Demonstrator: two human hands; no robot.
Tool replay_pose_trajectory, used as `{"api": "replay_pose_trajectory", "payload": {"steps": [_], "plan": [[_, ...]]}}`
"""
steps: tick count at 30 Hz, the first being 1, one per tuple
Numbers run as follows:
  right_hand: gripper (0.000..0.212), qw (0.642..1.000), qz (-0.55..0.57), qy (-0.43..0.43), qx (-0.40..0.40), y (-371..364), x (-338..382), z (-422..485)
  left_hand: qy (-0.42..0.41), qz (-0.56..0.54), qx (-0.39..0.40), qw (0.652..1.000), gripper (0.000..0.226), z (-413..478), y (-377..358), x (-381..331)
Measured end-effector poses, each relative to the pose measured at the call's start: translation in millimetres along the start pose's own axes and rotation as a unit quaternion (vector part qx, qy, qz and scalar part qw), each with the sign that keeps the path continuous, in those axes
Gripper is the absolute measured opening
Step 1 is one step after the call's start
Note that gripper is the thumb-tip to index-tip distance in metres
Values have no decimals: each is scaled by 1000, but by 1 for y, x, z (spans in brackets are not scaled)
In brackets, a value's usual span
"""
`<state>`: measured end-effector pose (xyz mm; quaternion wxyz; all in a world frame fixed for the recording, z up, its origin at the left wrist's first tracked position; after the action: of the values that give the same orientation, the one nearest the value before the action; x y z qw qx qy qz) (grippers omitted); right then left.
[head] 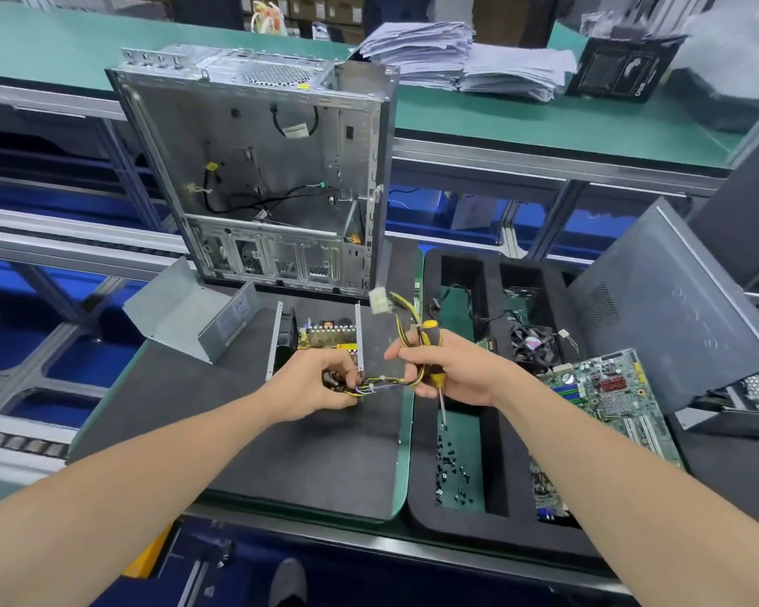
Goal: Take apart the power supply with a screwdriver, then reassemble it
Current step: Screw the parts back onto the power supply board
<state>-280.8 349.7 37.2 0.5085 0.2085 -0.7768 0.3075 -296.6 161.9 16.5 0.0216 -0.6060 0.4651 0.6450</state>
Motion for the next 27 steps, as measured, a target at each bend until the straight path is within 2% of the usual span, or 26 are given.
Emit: {"api": "replay_pose_trajectory", "payload": {"steps": [3,5,8,11,13,17,21,23,24,26,27], "plan": [[18,998,9,44,36,-4,13,3,2,-14,-9,1000,29,3,-1,3],[16,999,1,41,28,0,15,7,5,-24,-15,1000,31,3,0,5],[17,998,14,-3,-66,30,3,8,3,-6,-12,1000,22,4,0,6],[13,978,33,-70,-195,62,-25,-2,-15,22,-39,999,14,2,-1,4],[20,962,56,-89,-252,73,-42,-8,-27,47,-70,996,11,1,-1,1],[16,934,135,-51,-326,84,-55,-8,-24,76,-105,991,9,-1,0,-3],[23,918,161,22,-361,86,-44,-4,-10,87,-128,988,7,1,-3,-5],[29,913,96,20,-397,87,-34,-7,0,98,-133,986,5,3,-3,-5],[34,904,2,0,-427,89,-26,-11,5,104,-133,986,4,4,-3,-5],[38,852,-241,-21,-464,83,-3,-17,15,112,-128,985,2,6,-2,-3],[33,822,-336,-2,-460,73,9,-17,19,112,-124,986,1,7,-2,-3]]}}
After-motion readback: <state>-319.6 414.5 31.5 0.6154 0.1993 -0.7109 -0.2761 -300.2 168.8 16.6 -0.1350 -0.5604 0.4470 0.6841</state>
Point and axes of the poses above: each hand's wrist, its own z-axis towards the middle knuckle, its own y-axis out of the back of the hand, x = y × z, the point moved 8 cm from there along z, towards the middle knuckle, and after that the axes turned 11 degrees about x, right-handed, at the moved point
